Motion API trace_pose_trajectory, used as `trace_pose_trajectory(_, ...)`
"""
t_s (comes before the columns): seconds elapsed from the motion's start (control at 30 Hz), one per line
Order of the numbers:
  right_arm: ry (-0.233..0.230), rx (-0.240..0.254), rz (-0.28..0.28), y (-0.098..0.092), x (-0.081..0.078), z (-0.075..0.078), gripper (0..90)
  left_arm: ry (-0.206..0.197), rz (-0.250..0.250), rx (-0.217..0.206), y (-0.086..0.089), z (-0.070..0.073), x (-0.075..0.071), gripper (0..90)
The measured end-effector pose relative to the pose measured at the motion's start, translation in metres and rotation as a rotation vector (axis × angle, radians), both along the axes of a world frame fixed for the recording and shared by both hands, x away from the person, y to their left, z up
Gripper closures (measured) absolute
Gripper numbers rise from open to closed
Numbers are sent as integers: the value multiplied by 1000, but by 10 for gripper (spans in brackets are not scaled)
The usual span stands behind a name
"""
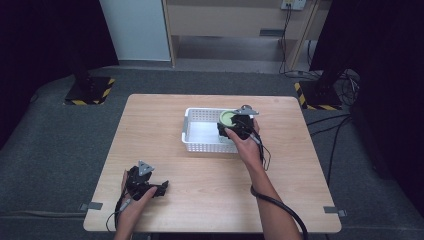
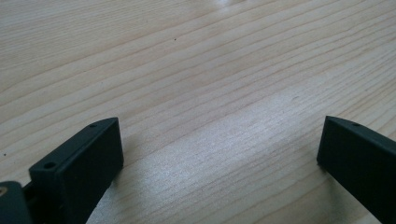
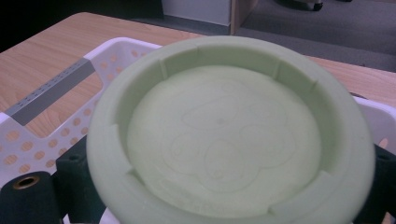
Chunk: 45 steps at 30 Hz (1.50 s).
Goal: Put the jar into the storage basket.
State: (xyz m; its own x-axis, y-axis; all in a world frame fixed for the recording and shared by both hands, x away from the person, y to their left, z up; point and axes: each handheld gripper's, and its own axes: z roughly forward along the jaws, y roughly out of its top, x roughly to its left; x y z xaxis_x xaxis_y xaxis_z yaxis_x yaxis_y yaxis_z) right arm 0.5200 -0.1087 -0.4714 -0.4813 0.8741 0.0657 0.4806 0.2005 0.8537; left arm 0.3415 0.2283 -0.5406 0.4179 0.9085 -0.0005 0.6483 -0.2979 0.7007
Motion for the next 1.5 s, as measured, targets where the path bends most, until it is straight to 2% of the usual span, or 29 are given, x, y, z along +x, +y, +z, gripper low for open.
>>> trace_pose_trajectory(0.5, 21, 19, -2, -1, 1, -3, 81, 0, 0, 0, 0, 0, 0, 0)
trace_pose_trajectory(0.83, 26, 13, -1, -7, -3, -4, 25, 0, 0, 0, 0, 0, 0, 0)
trace_pose_trajectory(1.2, 19, 11, 16, -15, -13, 2, 13, 0, 0, -1, 0, 0, 0, 0)
trace_pose_trajectory(1.5, 12, 8, 33, -21, -28, 5, 13, 0, 0, 0, 0, 0, 0, 0)
